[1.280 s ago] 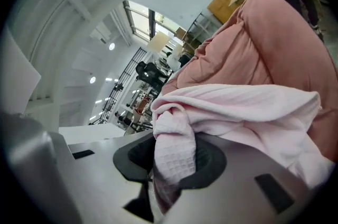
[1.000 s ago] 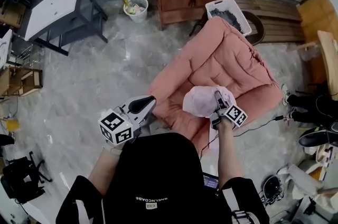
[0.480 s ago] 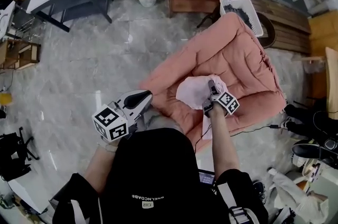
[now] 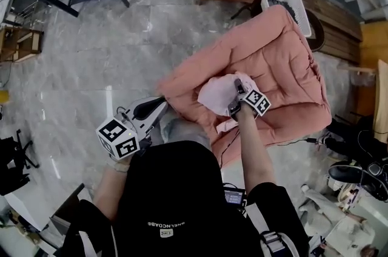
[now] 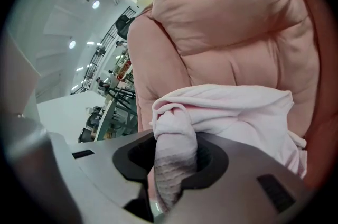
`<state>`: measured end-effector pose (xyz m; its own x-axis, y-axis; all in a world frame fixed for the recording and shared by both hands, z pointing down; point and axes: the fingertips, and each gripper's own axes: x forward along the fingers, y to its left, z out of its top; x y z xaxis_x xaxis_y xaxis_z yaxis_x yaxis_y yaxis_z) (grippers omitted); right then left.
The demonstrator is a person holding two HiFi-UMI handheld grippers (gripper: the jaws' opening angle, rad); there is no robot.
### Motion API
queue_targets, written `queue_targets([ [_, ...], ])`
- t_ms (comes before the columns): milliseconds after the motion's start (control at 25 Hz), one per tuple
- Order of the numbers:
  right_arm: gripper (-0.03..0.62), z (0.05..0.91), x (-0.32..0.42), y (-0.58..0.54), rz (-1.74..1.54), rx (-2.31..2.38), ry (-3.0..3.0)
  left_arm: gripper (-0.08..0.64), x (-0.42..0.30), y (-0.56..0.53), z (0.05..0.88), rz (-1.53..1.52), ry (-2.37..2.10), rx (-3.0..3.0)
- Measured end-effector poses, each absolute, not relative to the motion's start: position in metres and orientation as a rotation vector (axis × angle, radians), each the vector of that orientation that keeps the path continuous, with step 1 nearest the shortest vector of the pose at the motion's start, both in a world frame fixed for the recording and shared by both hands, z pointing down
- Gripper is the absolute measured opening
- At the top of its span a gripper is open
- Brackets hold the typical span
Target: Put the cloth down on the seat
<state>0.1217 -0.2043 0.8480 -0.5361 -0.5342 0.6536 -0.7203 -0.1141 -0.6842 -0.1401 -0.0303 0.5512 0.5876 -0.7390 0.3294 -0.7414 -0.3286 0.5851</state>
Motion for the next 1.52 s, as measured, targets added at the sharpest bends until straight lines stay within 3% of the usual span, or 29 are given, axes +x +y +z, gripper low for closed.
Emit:
queue_targets([
  [320,0.125,0.872,0.112,-0.221,1.708,1.372,-1.945,0.020,-0.150,-0.026,0.565,0.029,-1.183,2.065],
  [680,0.207,0.887,0.112,-0.228,1.776,1.331,-1.902,0.021,-0.149,-0.037,0.579,0.092,-1.126,2.053],
  [1520,0.218,0.774,0.150,-0.214,1.791,1.610,-2.008,0.020,-0.121,-0.087,0.549,0.158,-0.748,2.249],
])
